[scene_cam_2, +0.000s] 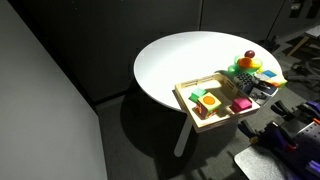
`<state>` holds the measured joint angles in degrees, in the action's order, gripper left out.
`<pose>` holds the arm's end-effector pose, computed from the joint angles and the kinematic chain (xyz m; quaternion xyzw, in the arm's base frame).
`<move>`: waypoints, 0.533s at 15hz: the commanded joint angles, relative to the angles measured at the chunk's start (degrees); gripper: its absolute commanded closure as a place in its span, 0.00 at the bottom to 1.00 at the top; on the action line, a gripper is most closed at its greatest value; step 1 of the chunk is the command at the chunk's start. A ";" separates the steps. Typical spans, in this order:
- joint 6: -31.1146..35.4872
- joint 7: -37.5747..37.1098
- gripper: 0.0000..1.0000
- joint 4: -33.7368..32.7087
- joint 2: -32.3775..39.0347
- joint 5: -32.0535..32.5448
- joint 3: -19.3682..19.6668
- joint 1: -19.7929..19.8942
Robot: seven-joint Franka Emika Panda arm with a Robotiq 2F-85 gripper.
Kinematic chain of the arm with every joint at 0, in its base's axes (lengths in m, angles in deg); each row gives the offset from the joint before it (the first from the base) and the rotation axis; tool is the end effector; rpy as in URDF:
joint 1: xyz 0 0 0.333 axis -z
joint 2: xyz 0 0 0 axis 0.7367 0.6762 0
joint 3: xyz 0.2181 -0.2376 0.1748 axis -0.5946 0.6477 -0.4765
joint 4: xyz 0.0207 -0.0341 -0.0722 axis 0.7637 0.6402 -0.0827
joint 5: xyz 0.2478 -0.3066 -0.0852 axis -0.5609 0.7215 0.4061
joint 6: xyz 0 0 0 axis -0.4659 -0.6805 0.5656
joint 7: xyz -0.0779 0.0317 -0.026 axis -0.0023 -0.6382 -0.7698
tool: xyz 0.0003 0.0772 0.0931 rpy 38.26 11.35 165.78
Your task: Move one black and white soft block from the table to the tray
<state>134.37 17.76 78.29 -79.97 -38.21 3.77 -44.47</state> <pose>0.3988 -0.0802 0.4897 -0.9848 0.0376 0.1408 0.0942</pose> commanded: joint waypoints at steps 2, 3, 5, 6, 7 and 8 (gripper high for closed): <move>6.31 0.51 0.00 1.68 2.05 2.58 -1.75 0.64; 7.55 0.37 0.00 2.05 2.43 3.03 -1.95 0.64; 11.44 0.32 0.00 3.91 2.79 4.37 -2.47 0.58; 13.52 0.14 0.00 4.87 2.84 5.13 -2.74 0.56; 15.54 -0.03 0.00 5.91 2.84 5.94 -2.99 0.54; 17.97 -0.29 0.00 7.07 2.74 6.80 -3.24 0.56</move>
<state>147.08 17.80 82.37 -76.37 -33.83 1.61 -44.47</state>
